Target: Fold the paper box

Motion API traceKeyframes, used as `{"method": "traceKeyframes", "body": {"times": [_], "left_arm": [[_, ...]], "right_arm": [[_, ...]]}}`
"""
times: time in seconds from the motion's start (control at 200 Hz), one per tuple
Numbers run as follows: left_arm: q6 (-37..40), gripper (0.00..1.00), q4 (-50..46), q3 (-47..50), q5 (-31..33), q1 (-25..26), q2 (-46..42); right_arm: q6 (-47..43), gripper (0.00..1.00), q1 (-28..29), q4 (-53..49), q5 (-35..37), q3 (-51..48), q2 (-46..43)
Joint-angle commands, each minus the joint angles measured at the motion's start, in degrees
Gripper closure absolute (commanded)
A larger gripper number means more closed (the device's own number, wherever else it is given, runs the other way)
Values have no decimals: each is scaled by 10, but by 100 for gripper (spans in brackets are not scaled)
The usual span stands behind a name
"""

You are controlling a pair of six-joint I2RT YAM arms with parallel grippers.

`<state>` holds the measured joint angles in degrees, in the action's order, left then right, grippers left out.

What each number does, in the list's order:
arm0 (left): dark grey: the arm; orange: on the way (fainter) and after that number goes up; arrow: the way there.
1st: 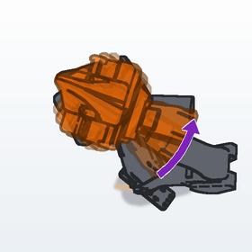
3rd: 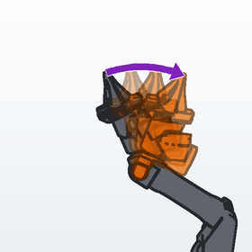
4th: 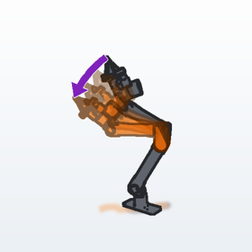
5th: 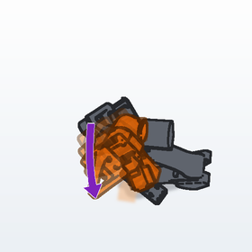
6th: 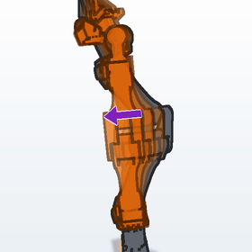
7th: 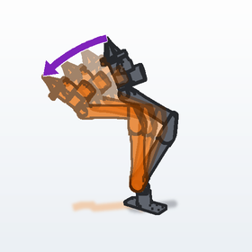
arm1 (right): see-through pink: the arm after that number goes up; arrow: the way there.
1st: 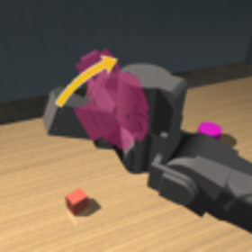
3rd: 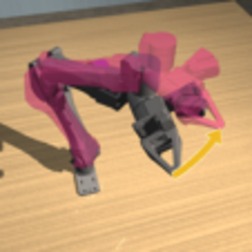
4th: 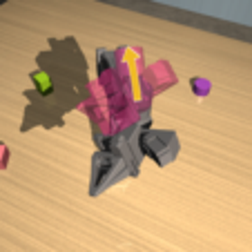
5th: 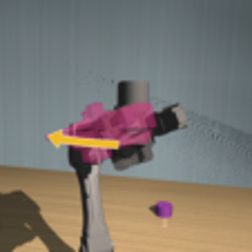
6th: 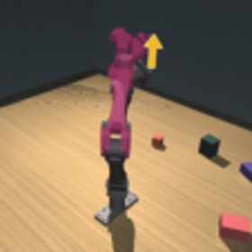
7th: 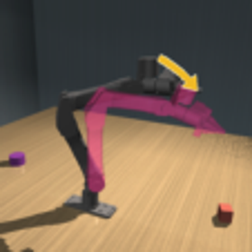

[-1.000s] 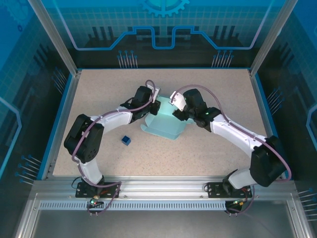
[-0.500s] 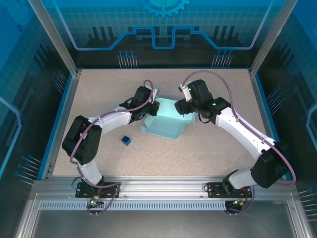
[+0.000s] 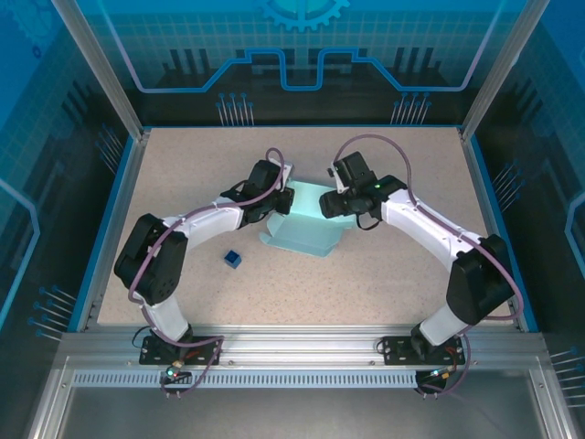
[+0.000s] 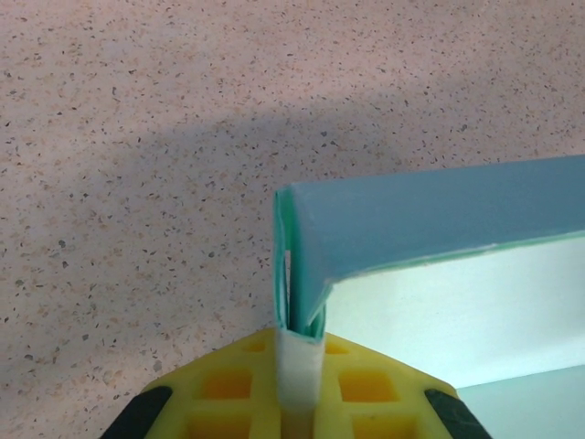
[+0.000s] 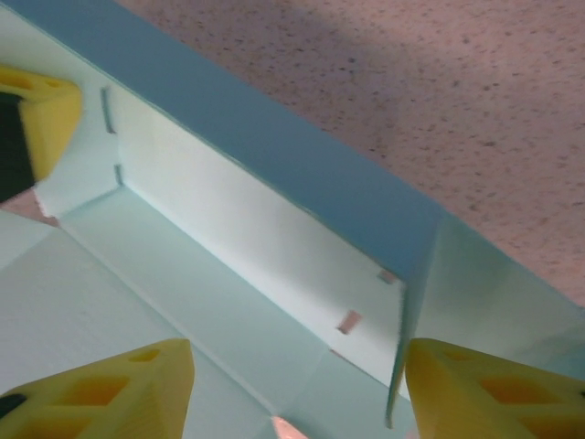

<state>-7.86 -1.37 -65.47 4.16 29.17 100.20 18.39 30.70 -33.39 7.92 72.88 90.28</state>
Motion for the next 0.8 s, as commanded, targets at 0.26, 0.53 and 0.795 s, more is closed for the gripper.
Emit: {"method": "traceKeyframes", "body": {"times": [0.26,0.53,0.795], "left_arm": [[-19,97,20,4,15,22,-22],[-21,97,14,5,49,20,-23],[-23,97,16,6,48,20,-24]], "right_arm": [[38,44,-15,119,-109,-15,6],[33,37,-39,68,-67,-79,-58],[63,31,-61,66,-71,-159,-110]]}}
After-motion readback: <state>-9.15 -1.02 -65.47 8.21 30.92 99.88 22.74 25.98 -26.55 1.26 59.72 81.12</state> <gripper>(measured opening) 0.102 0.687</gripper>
